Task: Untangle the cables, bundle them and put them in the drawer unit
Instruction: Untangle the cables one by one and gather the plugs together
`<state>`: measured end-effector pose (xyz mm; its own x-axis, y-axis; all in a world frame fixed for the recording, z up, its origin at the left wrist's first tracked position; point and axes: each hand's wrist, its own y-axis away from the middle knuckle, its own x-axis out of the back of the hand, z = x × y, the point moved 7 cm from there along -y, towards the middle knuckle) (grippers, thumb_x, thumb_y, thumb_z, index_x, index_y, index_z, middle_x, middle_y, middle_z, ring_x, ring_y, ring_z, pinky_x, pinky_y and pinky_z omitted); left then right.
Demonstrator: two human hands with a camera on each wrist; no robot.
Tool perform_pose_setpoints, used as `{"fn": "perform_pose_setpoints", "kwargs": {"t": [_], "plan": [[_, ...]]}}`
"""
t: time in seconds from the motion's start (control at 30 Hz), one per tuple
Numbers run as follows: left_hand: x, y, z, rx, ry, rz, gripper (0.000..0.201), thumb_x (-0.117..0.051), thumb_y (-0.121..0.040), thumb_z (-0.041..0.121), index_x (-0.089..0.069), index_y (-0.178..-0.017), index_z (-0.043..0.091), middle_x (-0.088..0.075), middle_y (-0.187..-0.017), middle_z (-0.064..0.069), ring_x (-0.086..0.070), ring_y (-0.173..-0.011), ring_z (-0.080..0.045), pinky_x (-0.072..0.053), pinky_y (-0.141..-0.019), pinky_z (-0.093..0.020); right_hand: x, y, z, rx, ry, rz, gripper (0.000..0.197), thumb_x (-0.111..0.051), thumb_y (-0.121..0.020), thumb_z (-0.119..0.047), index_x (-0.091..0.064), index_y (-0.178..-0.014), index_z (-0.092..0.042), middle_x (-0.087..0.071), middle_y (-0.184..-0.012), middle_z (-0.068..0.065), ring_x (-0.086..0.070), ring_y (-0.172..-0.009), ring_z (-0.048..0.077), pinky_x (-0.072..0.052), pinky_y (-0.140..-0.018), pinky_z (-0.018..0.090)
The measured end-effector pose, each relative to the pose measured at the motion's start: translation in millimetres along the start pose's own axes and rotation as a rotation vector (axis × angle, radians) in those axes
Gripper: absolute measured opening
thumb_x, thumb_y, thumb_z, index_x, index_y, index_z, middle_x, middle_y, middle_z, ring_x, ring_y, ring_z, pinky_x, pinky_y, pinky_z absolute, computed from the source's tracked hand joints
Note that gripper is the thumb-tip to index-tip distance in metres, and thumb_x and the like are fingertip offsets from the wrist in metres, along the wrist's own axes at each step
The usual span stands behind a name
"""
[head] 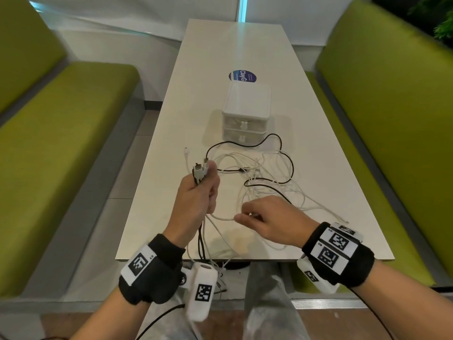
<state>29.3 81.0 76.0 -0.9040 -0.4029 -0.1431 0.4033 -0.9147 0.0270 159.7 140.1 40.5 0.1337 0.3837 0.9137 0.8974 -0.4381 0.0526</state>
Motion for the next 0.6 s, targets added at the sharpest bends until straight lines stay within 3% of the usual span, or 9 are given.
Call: {"fn": "perform_pose_setpoints", "kwargs": {"t": [0.07, 0.13, 0.23, 0.27, 0.37, 0.4, 0.5, 0.53, 0.6], "plan": [[1.9, -0.3, 3.3, -0.053, -0.167, -0.019, 0.041, -0.059, -0.092, 0.044, -0.059, -0.061, 0.018, -0.042, -0.051, 0.008, -0.027, -0.039, -0.007, -0.023, -0.043, -0.021, 6.3, 1.3, 10.2, -0.031, -0.001, 0.002, 0.034, -0.043, -0.094, -0.057, -0.047, -0.07, -0.033, -0.052, -0.062, -0.009, -0.046, -0.058, 0.004, -0.035, -0.055, 0.025], [1.1, -1.5, 1.6, -0.074, -0.287, -0.016, 0.021, -0.065, -0.092, 0.025, -0.075, -0.078, 0.013, -0.062, -0.058, 0.016, -0.045, -0.042, 0.001, -0.032, -0.046, -0.013, 16.7, 3.5, 17.9, -0.061, -0.05, 0.058, 0.027, -0.051, -0.093, -0.05, -0.054, -0.075, -0.031, -0.05, -0.061, -0.012, -0.046, -0.058, 0.0, -0.03, -0.055, 0.02], [-4.9, -3.6, -9.1, -0.05, -0.406, -0.04, 0.021, -0.059, -0.093, 0.013, -0.076, -0.092, 0.026, -0.074, -0.093, 0.013, -0.064, -0.079, 0.005, -0.044, -0.064, -0.009, 30.2, 4.0, 18.3, -0.089, -0.19, 0.211, 0.022, -0.057, -0.094, -0.039, -0.057, -0.076, -0.026, -0.05, -0.06, -0.008, -0.047, -0.06, 0.007, -0.032, -0.054, 0.021], [-9.8, -3.0, -12.6, -0.039, -0.486, -0.082, 0.024, -0.057, -0.095, 0.014, -0.074, -0.091, 0.029, -0.073, -0.092, 0.011, -0.064, -0.081, 0.002, -0.045, -0.068, -0.012, 32.2, 3.1, 15.3, -0.086, -0.231, 0.249, 0.022, -0.057, -0.094, -0.037, -0.055, -0.074, -0.028, -0.048, -0.059, -0.008, -0.046, -0.06, 0.007, -0.032, -0.055, 0.022], [-23.8, -0.6, -24.6, 0.02, -0.791, -0.268, 0.039, -0.052, -0.092, 0.01, -0.068, -0.062, 0.029, -0.066, -0.068, 0.003, -0.055, -0.059, -0.016, -0.037, -0.054, -0.025, 30.1, 0.9, 7.7, -0.076, -0.258, 0.267, 0.023, -0.053, -0.091, -0.033, -0.045, -0.07, -0.037, -0.044, -0.058, -0.011, -0.044, -0.058, 0.005, -0.032, -0.056, 0.025], [-23.1, -0.4, -25.4, 0.03, -0.84, -0.284, 0.038, -0.052, -0.089, 0.008, -0.066, -0.06, 0.028, -0.068, -0.072, 0.003, -0.056, -0.061, -0.017, -0.038, -0.055, -0.027, 27.7, 1.7, 9.0, -0.078, -0.264, 0.249, 0.022, -0.054, -0.092, -0.032, -0.047, -0.072, -0.037, -0.045, -0.058, -0.011, -0.044, -0.059, 0.005, -0.033, -0.056, 0.025], [1.1, -4.7, -13.0, -0.012, -0.65, -0.104, 0.035, -0.051, -0.094, 0.009, -0.064, -0.071, 0.031, -0.068, -0.094, 0.011, -0.061, -0.074, -0.006, -0.046, -0.064, -0.025, 22.9, 9.6, 24.1, -0.112, -0.322, 0.221, 0.021, -0.052, -0.098, -0.032, -0.054, -0.078, -0.029, -0.052, -0.061, -0.01, -0.048, -0.06, 0.006, -0.034, -0.056, 0.021], [14.7, -5.3, -6.0, -0.031, -0.506, 0.007, 0.033, -0.048, -0.099, 0.015, -0.061, -0.071, 0.029, -0.064, -0.088, 0.012, -0.055, -0.067, 0.0, -0.042, -0.057, -0.019, 23.7, 13.1, 30.4, -0.13, -0.334, 0.231, 0.023, -0.049, -0.099, -0.033, -0.058, -0.079, -0.026, -0.054, -0.062, -0.01, -0.049, -0.059, 0.006, -0.033, -0.056, 0.019], [41.6, -5.4, 2.1, -0.06, -0.238, 0.205, 0.039, -0.045, -0.1, 0.036, -0.051, -0.065, 0.02, -0.049, -0.072, 0.005, -0.039, -0.052, -0.001, -0.029, -0.047, -0.016, 25.9, 16.9, 38.9, -0.156, -0.31, 0.241, 0.028, -0.047, -0.099, -0.036, -0.062, -0.08, -0.02, -0.054, -0.06, -0.012, -0.049, -0.058, 0.007, -0.032, -0.054, 0.017]]}}
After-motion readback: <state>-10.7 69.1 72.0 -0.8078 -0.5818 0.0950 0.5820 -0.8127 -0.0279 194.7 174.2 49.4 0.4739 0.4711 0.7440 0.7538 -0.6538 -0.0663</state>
